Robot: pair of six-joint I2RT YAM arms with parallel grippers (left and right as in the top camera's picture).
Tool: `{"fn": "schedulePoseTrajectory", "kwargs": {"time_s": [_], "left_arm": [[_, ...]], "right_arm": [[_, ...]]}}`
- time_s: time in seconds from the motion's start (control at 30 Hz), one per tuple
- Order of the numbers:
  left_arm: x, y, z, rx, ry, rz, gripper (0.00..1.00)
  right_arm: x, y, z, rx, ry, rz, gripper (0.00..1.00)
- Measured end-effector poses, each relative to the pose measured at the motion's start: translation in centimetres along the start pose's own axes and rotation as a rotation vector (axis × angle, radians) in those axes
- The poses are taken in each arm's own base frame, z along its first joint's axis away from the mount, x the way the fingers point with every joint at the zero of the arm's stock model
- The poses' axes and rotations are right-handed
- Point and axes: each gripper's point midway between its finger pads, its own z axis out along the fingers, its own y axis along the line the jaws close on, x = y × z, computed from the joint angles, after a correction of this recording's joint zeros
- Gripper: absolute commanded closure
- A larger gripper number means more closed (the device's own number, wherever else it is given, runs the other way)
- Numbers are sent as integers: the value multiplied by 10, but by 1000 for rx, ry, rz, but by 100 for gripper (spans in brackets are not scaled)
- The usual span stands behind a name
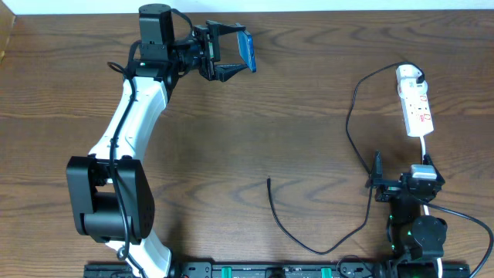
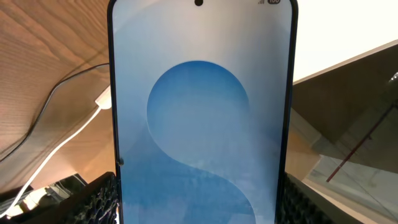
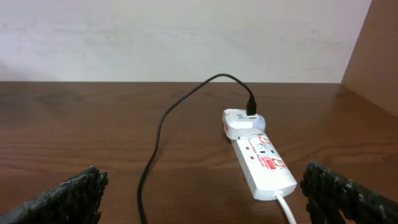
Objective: Plug charger to phone and switch on socket
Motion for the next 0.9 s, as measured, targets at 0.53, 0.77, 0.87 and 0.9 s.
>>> {"fn": "schedulePoseTrajectory", "kwargs": {"time_s": [0.53, 0.77, 0.87, 0.9], "left_arm": [[-16, -3, -1, 12, -96, 141, 93], [-24, -5, -2, 14, -140, 187, 93], [-26, -5, -2, 14, -152, 194, 93], [-26, -5, -2, 15, -157, 198, 93]], "right_arm": [[-12, 0, 0, -4, -48, 45, 1], [-28, 0, -2, -15, -111, 188, 1], [-28, 5, -2, -42, -110, 223, 1], [-26, 7, -2, -56, -97, 231, 1]]}}
